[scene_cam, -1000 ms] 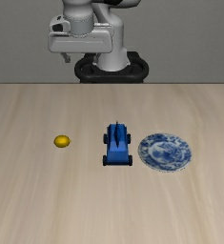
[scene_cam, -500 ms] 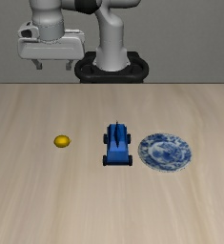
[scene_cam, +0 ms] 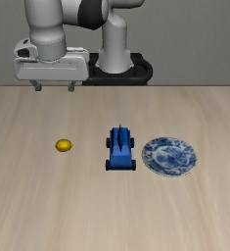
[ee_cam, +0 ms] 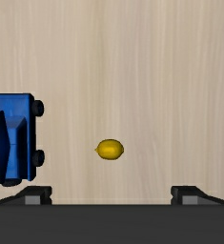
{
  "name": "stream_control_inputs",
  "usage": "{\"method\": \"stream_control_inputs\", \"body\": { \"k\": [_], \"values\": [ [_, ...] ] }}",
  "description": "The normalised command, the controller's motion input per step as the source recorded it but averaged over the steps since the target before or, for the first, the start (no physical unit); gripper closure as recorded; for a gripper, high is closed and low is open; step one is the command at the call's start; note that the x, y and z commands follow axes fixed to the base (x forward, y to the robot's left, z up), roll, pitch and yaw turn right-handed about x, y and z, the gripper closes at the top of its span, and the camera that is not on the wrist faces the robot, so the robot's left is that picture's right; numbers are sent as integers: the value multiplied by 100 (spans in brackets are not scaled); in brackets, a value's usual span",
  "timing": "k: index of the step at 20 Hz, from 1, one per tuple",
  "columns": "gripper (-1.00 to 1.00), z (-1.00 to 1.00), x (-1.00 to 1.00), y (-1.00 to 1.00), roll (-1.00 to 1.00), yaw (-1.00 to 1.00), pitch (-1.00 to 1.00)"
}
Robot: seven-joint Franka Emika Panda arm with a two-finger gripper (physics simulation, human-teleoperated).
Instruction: Pick up the lemon and put it on the plate
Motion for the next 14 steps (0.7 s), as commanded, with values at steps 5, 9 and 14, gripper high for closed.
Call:
{"method": "stream_control_inputs", "body": {
  "k": [5,9,14],
  "values": [
    [-100,-100,0,0,0,0,0],
    [-100,-100,0,0,0,0,0],
    [-100,-100,0,0,0,0,0]
  ]
}}
